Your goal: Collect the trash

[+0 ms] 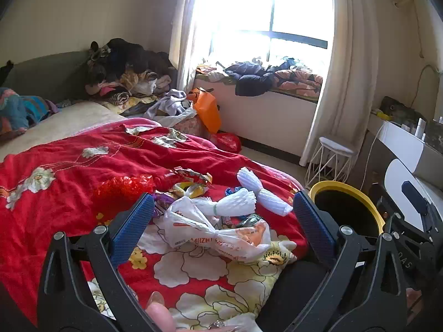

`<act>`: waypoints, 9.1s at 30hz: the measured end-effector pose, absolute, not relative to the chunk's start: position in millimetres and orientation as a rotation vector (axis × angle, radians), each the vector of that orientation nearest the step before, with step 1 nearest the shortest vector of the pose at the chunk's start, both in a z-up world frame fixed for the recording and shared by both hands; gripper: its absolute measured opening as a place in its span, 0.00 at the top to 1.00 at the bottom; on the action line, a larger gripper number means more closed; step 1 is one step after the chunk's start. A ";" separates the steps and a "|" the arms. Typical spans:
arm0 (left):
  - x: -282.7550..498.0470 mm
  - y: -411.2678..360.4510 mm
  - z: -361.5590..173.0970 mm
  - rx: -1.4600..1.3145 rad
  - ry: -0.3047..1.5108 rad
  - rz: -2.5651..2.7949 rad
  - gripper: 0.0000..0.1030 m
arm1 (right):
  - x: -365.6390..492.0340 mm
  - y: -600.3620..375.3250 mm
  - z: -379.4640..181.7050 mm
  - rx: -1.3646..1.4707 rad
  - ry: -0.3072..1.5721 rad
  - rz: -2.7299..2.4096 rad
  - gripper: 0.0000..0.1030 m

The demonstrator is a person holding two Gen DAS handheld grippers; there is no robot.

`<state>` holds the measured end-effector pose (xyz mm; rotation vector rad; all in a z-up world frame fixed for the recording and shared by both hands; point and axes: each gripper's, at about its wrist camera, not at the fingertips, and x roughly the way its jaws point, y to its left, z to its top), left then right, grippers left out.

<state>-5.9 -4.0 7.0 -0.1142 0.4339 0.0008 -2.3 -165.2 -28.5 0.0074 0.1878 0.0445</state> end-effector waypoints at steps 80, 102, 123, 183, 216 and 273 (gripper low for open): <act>105.1 169.5 -51.5 -0.329 0.710 0.139 0.10 | 89.2 4.0 -92.6 -0.463 0.601 0.664 0.28; 147.4 206.0 -105.3 -0.726 0.818 0.142 0.69 | 91.1 17.4 -119.0 -0.574 0.635 0.703 0.74; 117.3 113.8 -14.0 -0.415 0.636 -0.062 0.77 | 106.8 -79.7 -39.6 0.022 0.558 0.730 0.77; 119.6 -179.2 -59.1 0.205 0.738 -0.648 0.76 | 138.9 -366.1 -70.4 0.340 0.586 -0.009 0.77; 114.0 -143.7 -45.1 0.077 0.670 -0.522 0.10 | 133.1 -342.4 -64.1 0.232 0.603 -0.013 0.36; 140.1 94.0 -72.7 -0.354 0.795 -0.066 0.20 | 160.0 -127.5 -84.3 -0.153 0.663 0.350 0.25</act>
